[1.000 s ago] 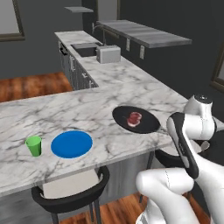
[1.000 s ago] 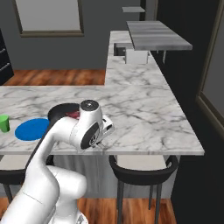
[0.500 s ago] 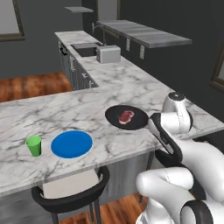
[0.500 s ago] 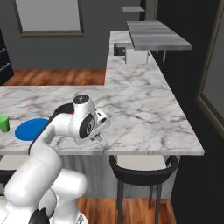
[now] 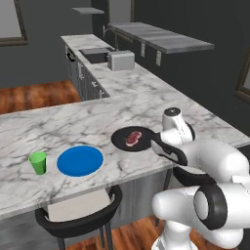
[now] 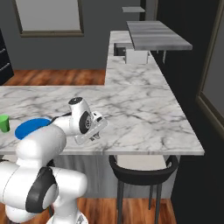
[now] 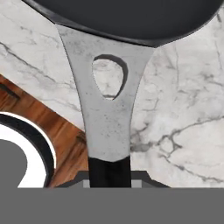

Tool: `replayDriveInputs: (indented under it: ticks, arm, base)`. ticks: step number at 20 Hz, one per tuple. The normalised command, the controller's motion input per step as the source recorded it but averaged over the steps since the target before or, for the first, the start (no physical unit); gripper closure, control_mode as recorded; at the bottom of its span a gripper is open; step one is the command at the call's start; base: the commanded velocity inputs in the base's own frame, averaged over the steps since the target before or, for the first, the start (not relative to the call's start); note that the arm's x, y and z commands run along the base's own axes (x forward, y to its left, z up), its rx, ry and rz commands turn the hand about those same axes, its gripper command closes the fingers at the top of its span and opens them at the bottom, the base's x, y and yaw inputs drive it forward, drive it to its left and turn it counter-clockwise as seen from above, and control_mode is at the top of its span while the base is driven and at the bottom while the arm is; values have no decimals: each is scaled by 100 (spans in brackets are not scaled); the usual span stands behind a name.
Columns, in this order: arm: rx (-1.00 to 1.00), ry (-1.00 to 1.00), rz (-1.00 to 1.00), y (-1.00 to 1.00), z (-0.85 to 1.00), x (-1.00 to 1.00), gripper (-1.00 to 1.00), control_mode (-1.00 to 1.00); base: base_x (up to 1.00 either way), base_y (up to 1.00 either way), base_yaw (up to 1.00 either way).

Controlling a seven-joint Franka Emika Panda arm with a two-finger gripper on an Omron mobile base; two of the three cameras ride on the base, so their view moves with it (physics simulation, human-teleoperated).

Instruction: Pick up the pan with the steak in it and place it on the dining table. Then place the steak on the plate.

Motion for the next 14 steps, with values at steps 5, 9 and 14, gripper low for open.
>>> replayDriveInputs:
  ticks: [5,9,14]
  arm:
    - [-5,3,0,19,-39,63,100,-100]
    - [0,0,0,15,-37,43,100,-100]
    - [0,0,0,2,-6,4,100,-100]
  base:
    - [0,0,0]
    - [0,0,0]
    - [0,0,0]
